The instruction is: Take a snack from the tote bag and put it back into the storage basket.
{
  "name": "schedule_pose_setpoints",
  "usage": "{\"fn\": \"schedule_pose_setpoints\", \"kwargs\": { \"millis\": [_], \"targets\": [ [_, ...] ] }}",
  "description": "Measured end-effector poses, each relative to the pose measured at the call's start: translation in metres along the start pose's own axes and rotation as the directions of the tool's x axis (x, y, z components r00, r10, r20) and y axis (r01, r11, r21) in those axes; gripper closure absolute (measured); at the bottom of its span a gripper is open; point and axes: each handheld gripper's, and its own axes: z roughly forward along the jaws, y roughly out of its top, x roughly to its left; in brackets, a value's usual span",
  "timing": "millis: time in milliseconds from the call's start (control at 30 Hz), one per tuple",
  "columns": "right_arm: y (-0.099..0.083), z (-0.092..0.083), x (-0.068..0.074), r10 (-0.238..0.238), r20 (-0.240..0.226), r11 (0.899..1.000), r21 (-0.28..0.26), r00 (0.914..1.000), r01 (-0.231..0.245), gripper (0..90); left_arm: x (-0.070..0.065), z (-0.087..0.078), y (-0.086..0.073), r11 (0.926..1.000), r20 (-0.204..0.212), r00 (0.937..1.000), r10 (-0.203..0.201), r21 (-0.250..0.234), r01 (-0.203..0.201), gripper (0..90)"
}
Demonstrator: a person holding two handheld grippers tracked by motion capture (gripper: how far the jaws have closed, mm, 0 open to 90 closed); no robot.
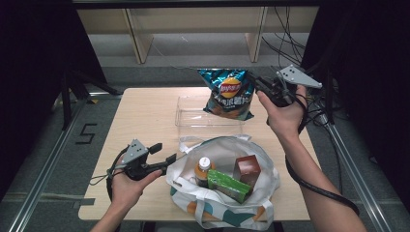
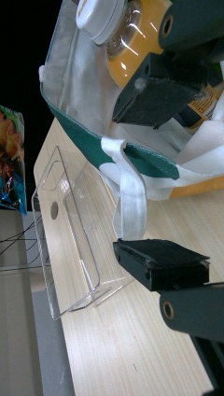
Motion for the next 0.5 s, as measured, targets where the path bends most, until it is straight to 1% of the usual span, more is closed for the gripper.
{"fn": "schedule_pose_setpoints", "kwargs": {
  "millis": [67,100,233,267,300,333,367,400,433,467,500],
  "targets": [
    [0.000,0.003,0.000,0.005,-0.002,1.000,0.004,1.0000,-0.005,90.0,0.000,0.000,0.000,1.0000,-0.001,1.0000,0.000,0.001,0.000,31.6],
    [0.000,0.003,0.000,0.003,0.006,1.000,0.009,1.0000,-0.003,90.0,0.000,0.000,0.000,1.0000,-0.002,1.0000,0.001,0.001,-0.001,31.6],
    [-0.001,0.008,-0.002,-0.003,-0.002,1.000,0.004,1.0000,0.003,90.0,0.001,0.000,0.000,1.0000,-0.002,1.0000,0.005,-0.001,-0.005,31.6],
    [-0.001,0.009,-0.001,0.015,0.001,1.000,0.015,0.9999,-0.015,90.0,0.001,0.000,0.000,1.0000,-0.002,1.0000,0.004,-0.002,-0.004,31.6],
    [-0.001,0.010,-0.002,0.003,0.003,1.000,0.004,1.0000,-0.003,90.0,0.001,0.000,0.000,1.0000,-0.002,1.0000,0.003,-0.002,-0.003,31.6],
    [-0.001,0.011,-0.002,0.018,0.005,1.000,0.013,0.9998,-0.018,90.0,0.001,0.000,0.000,1.0000,-0.002,1.0000,0.003,-0.002,-0.003,31.6],
    [-0.001,0.013,-0.003,0.010,0.000,1.000,0.008,0.9999,-0.010,90.0,0.001,0.000,0.000,1.0000,-0.002,1.0000,0.004,0.000,-0.004,31.6],
    [-0.001,0.013,-0.003,0.015,0.002,1.000,0.013,0.9999,-0.015,90.0,0.001,0.000,0.000,1.0000,-0.002,1.0000,0.004,0.002,-0.004,31.6],
    [-0.002,0.015,-0.003,0.034,0.005,0.999,0.022,0.9994,-0.034,90.0,0.000,0.000,0.000,1.0000,-0.002,1.0000,0.000,0.002,0.000,31.6],
    [-0.002,0.016,-0.004,0.028,0.004,0.999,0.021,0.9996,-0.028,90.0,0.000,0.001,-0.001,1.0000,0.005,1.0000,0.000,-0.002,0.000,31.6],
    [-0.003,0.018,-0.004,0.036,0.002,0.999,0.026,0.9994,-0.036,90.0,0.000,0.001,0.000,1.0000,-0.001,1.0000,0.000,0.004,0.000,31.6]
  ]
}}
